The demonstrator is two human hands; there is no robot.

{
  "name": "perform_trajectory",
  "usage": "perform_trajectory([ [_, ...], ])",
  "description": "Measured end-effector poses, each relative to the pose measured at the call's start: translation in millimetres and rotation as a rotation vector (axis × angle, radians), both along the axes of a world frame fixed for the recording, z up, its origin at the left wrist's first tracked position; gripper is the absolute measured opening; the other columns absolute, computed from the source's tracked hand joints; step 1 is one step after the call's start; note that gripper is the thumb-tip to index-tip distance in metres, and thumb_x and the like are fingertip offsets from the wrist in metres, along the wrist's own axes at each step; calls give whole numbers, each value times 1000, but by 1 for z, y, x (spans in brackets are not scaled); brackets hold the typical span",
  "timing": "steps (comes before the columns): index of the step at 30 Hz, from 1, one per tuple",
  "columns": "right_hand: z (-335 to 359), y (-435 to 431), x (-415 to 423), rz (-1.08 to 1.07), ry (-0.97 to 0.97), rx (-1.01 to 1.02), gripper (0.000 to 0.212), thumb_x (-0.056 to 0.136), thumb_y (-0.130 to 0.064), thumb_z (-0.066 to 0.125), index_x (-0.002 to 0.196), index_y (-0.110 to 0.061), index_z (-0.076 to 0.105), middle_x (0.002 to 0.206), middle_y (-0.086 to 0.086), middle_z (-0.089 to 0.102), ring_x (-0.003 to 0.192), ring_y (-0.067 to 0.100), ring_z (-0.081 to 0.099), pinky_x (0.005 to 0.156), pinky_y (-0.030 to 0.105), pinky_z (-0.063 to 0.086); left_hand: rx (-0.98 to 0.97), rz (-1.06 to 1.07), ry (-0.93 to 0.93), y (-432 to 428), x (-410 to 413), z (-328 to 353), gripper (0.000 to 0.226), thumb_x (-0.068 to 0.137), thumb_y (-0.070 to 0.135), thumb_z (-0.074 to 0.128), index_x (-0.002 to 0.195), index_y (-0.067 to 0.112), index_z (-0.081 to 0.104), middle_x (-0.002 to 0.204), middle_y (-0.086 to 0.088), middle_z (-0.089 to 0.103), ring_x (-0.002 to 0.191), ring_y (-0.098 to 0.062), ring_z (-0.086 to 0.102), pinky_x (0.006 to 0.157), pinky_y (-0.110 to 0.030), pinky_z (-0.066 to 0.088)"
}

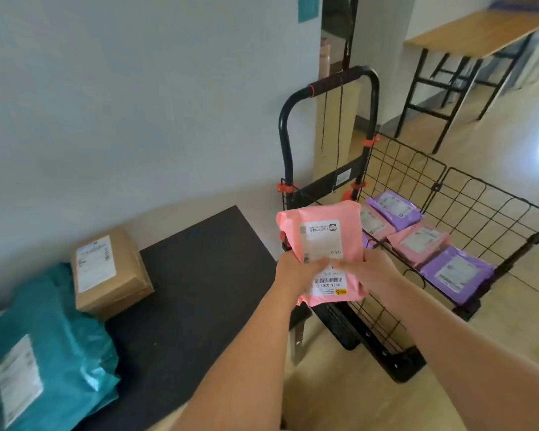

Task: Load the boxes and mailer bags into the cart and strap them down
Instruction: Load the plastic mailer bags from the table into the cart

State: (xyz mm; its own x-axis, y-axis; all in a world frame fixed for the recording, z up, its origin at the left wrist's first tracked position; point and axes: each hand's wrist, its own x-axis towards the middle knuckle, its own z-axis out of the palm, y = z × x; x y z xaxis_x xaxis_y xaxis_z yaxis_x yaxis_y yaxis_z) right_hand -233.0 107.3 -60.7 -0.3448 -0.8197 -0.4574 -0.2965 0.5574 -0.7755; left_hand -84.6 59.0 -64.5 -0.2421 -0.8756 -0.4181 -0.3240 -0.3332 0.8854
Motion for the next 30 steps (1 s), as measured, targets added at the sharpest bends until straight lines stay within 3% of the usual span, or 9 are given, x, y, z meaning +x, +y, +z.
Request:
perform_trajectory([
  [5, -11, 0, -43, -69, 5, -6, 19, 85, -24, 75, 95, -19, 60, 80, -3, 71, 64, 11, 69, 40, 16, 48, 11, -74, -36, -9, -47, -10, 19, 83, 25, 74, 95, 28, 59, 85, 14, 64, 68, -1, 59, 47, -13, 47],
  [10, -24, -17, -96, -84, 46, 42, 17, 89, -27, 69, 97, -19, 55, 83, 2, 70, 61, 13, 72, 46, 22, 54, 14, -113, -23, -29, -102, -22, 32, 85, 20, 72, 115, 14, 62, 113, -2, 69, 90, -13, 65, 48, -10, 47],
  [14, -29, -36, -143, -145, -28, 112, 21, 95, -25, 62, 96, -5, 58, 60, -1, 67, 35, 7, 56, 35, 16, 41, 19, -178, -59, -56, -150, -30, 34, 86, 17, 71, 118, 12, 61, 118, -8, 67, 105, -23, 66, 78, -29, 58],
  [18, -27, -56, -181, -307, -71, 88, 15, 96, -15, 59, 107, -6, 62, 77, 8, 65, 37, 4, 54, 35, 17, 40, -42, -266, -129, -88, -187, -34, 31, 90, 21, 66, 120, 18, 60, 119, -1, 67, 89, -9, 62, 58, -14, 46],
  [20, -28, -67, -202, -374, -15, 31, 29, 94, -15, 63, 122, -10, 57, 99, 10, 63, 68, 14, 67, 55, 30, 55, -118, -299, -204, -105, -204, -34, 32, 91, 24, 64, 123, 21, 57, 118, 3, 66, 88, -7, 59, 56, -14, 40],
  [21, -31, -71, -212, -378, 56, 31, 38, 93, -16, 65, 129, -13, 52, 112, 12, 60, 86, 22, 67, 68, 37, 57, -155, -307, -244, -113, -212, -34, 32, 92, 25, 62, 123, 21, 57, 116, 4, 65, 88, -8, 59, 56, -14, 39],
  [22, -32, -75, -221, -382, 136, 40, 45, 92, -18, 66, 133, -16, 49, 123, 11, 57, 95, 25, 64, 70, 38, 56, -180, -312, -281, -120, -220, -35, 30, 93, 25, 61, 122, 21, 57, 114, 4, 66, 87, -8, 59, 56, -15, 39],
  [25, -49, -81, -242, -394, 258, 20, 66, 88, -20, 71, 145, -22, 37, 136, 8, 53, 86, 17, 61, 53, 25, 42, -231, -385, -430, -129, -242, -44, 20, 96, 26, 56, 114, 19, 56, 102, 4, 63, 83, -11, 57, 55, -19, 39],
  [30, -77, -88, -268, -396, 245, 19, 98, 80, -20, 78, 152, -37, 14, 137, 3, 53, 95, 20, 62, 50, 27, 48, -214, -621, -548, -123, -274, -77, 8, 95, 27, 58, 96, 20, 53, 92, 4, 59, 85, -17, 58, 67, -29, 45],
])
